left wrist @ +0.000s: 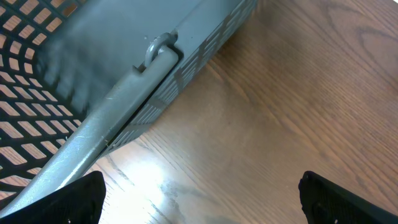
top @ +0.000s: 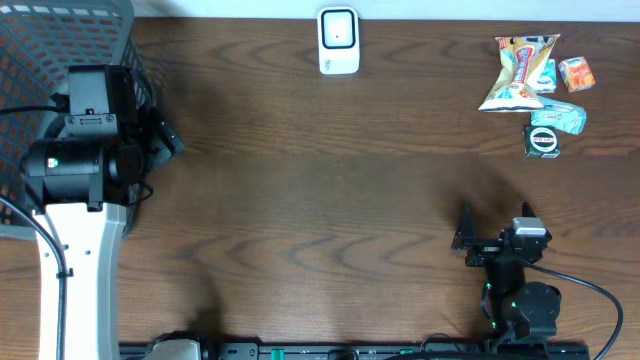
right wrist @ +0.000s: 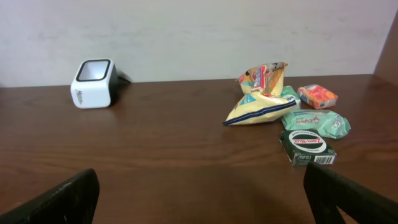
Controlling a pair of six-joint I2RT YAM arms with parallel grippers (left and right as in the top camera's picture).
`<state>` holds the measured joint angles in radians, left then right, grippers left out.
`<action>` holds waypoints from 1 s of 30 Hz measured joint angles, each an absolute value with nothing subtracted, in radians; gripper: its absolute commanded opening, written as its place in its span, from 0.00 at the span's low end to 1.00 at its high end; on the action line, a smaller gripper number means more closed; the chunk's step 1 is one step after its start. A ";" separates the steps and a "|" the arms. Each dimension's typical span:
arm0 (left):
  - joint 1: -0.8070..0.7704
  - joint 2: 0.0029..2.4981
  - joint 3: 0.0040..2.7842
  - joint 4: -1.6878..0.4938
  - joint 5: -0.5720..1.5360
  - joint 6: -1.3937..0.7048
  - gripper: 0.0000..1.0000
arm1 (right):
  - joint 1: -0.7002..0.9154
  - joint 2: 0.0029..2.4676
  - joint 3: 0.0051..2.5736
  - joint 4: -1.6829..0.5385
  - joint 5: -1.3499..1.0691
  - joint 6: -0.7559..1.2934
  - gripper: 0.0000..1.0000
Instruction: Scan the item barcode
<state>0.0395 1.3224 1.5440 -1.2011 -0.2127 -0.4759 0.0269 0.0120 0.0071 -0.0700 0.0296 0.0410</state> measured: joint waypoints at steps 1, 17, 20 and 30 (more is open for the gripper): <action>0.039 1.322 1.544 -1.201 -0.213 -0.476 0.97 | 0.027 0.012 0.007 -0.070 0.030 0.041 0.99; 0.039 1.322 1.544 -1.201 -0.213 -0.476 0.98 | 0.027 0.012 0.007 -0.070 0.030 0.041 0.99; 0.039 1.322 1.544 -1.201 -0.213 -0.476 0.98 | 0.027 0.012 0.007 -0.070 0.030 0.041 0.99; 0.039 1.241 1.531 -1.311 -0.246 -0.476 0.98 | 0.028 0.012 0.007 -0.070 0.029 0.041 0.99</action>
